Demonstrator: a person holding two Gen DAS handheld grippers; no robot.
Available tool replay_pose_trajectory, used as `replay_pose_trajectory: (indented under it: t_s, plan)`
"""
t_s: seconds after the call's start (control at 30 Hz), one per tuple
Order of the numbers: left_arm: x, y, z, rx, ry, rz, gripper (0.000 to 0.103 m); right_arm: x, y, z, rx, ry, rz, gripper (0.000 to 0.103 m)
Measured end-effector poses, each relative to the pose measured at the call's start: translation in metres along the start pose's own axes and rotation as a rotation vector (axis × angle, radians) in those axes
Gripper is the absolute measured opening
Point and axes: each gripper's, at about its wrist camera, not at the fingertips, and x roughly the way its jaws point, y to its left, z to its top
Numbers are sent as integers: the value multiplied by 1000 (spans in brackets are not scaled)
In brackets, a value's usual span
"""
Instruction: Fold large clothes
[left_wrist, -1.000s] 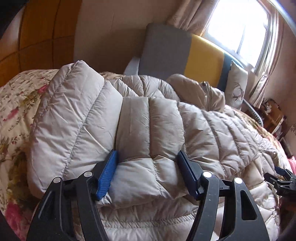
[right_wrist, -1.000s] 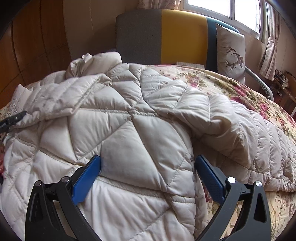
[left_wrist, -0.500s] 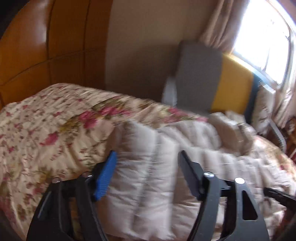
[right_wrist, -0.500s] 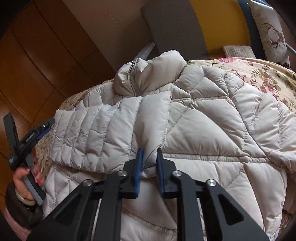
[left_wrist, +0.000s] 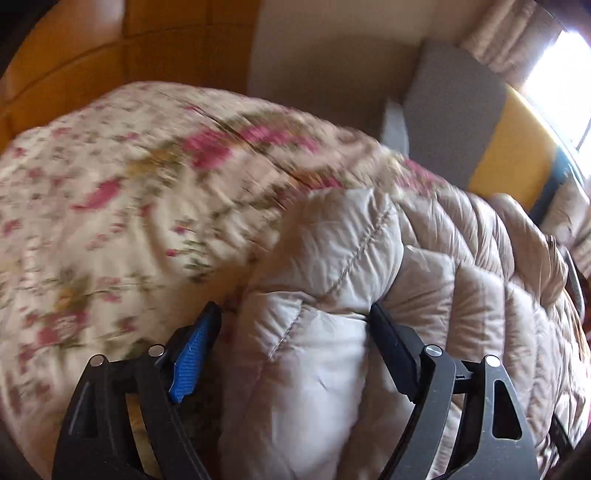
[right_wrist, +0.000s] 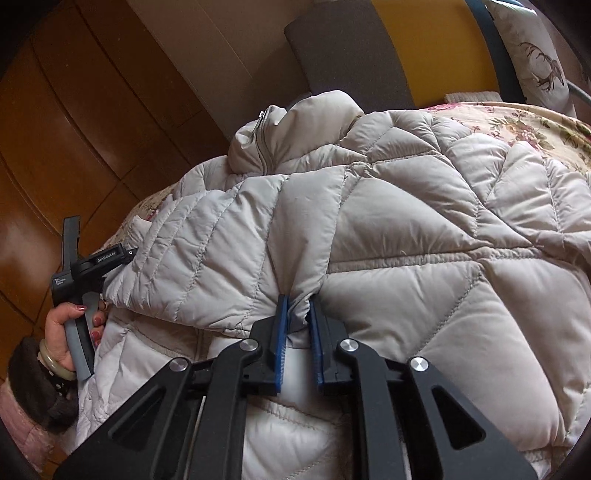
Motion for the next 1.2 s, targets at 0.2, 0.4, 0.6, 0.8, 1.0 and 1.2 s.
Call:
replay_pose_trajectory:
  t_s: [0.2, 0.4, 0.6, 0.8, 1.0, 1.2]
  plan:
    - [-85, -21, -31, -102, -154, -182, 90, -34, 11, -9, -53, -151, 76, 73]
    - [-64, -89, -97, 236, -66, -211, 94, -64, -3, -6, 87, -142, 14, 76]
    - [-56, -99, -115, 297, -85, -199, 99, -125, -68, -22, 357, -202, -25, 77]
    - [-54, -88, -109, 252, -86, -251, 99, -183, -145, -70, 648, -305, -124, 77]
    - [-56, -86, -112, 242, -85, -260, 99, -253, -219, -117, 908, -534, -258, 63]
    - [-55, -87, -112, 242, -84, -258, 99, -291, -272, -129, 1080, -647, -299, 38]
